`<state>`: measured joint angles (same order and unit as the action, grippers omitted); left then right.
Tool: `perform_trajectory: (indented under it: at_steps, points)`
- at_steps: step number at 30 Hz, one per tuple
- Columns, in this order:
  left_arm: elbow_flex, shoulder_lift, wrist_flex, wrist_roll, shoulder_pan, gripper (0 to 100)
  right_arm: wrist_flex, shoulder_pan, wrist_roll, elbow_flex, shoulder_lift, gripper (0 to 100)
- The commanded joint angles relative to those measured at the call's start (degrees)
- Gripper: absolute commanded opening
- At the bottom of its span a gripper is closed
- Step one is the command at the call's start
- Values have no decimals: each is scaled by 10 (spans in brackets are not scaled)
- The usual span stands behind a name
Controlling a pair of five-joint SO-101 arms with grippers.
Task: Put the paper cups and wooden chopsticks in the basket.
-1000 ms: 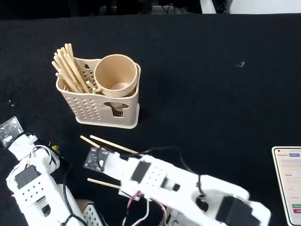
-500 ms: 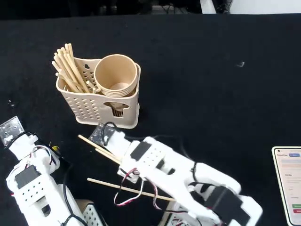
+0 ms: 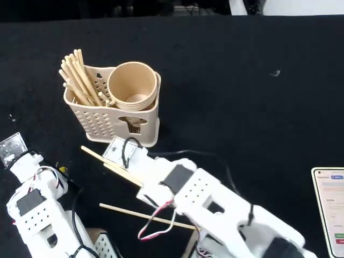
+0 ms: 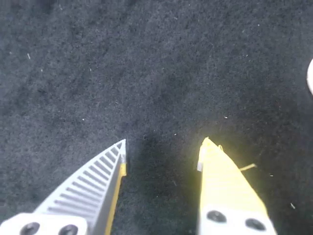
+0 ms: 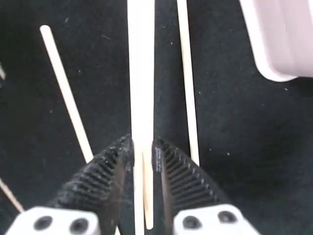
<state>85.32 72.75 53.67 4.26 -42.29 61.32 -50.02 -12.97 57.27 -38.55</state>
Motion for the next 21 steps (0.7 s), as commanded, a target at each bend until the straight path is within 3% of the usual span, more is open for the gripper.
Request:
perform_trajectory:
  at_steps: [1,6,10,14,21]
  points:
    - [-6,9,-11,2,5,242,40,6,-3,-100,-72,11]
    - [-6,9,-11,2,5,242,62,4,-3,-253,-118,11]
    - [-6,9,-11,2,5,242,24,-31,-2,-335,-112,11]
    - [-6,9,-11,2,5,242,-119,-41,7,-354,-96,11]
    - [-6,9,-11,2,5,242,-480,-29,88,-305,-29,11]
